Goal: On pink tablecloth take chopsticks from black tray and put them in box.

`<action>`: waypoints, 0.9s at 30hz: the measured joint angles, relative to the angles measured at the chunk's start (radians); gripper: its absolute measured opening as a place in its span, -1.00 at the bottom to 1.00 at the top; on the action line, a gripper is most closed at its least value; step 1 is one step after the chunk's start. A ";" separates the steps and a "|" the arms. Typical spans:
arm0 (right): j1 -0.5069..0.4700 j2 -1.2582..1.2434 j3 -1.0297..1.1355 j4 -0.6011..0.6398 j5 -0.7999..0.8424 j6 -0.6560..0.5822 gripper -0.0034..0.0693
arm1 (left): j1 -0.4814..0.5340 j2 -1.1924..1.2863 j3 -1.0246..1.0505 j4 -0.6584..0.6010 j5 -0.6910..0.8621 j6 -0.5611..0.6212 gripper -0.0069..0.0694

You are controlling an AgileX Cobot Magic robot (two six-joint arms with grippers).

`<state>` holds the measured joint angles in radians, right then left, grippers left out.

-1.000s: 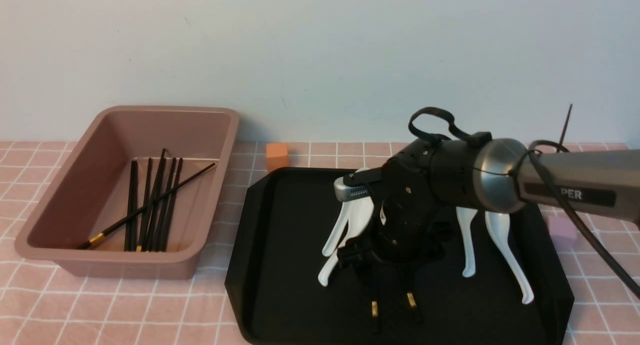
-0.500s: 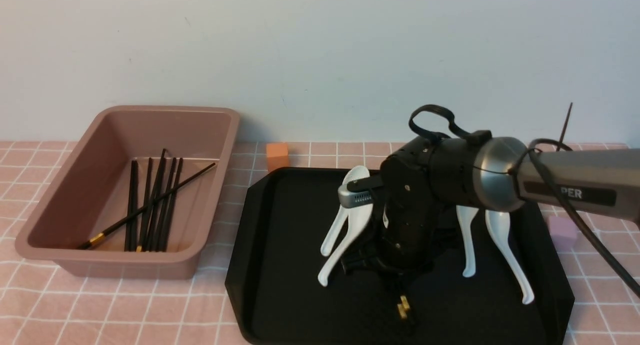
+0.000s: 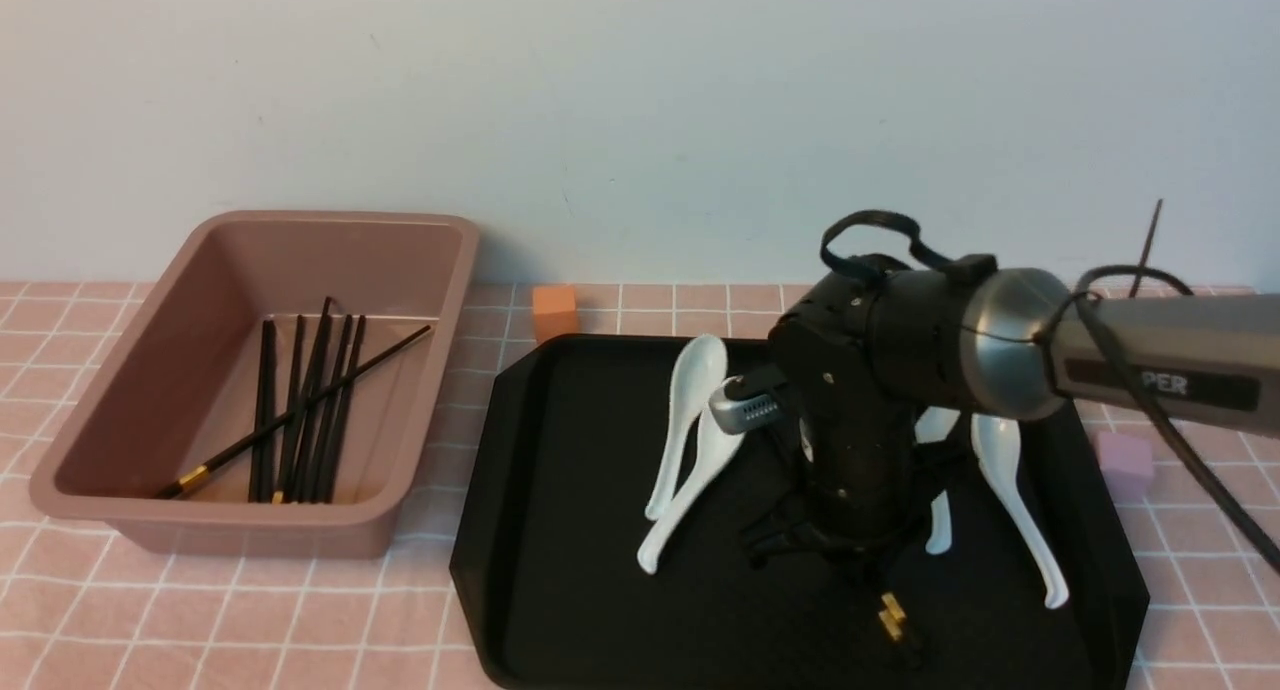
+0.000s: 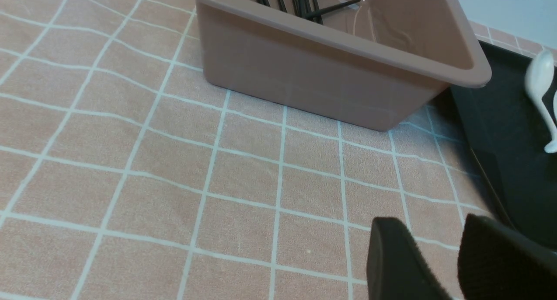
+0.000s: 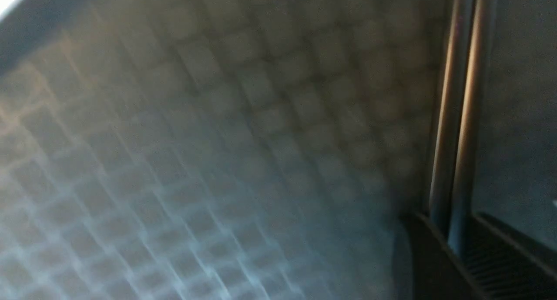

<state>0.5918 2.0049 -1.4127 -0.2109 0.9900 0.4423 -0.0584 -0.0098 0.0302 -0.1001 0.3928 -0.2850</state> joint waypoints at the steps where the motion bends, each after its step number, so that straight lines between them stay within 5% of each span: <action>1: 0.000 -0.016 0.001 -0.008 0.008 0.000 -0.53 | 0.000 0.000 0.000 0.000 0.000 0.000 -0.19; 8: 0.000 -0.185 -0.001 -0.020 0.071 0.000 -0.53 | 0.000 0.000 0.000 0.000 0.000 0.000 -0.19; 14: 0.061 -0.244 -0.134 0.176 -0.084 -0.102 -0.53 | 0.000 0.000 0.000 0.000 0.000 0.000 -0.19; 21: 0.184 -0.027 -0.449 0.434 -0.352 -0.287 -0.53 | 0.000 0.000 0.000 0.000 0.000 0.000 -0.19; 27: 0.213 0.227 -0.682 0.488 -0.495 -0.318 -0.53 | 0.000 0.000 0.000 0.000 0.000 0.000 -0.19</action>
<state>0.8051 2.2315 -2.0952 0.2769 0.4954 0.1239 -0.0584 -0.0098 0.0302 -0.1001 0.3928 -0.2850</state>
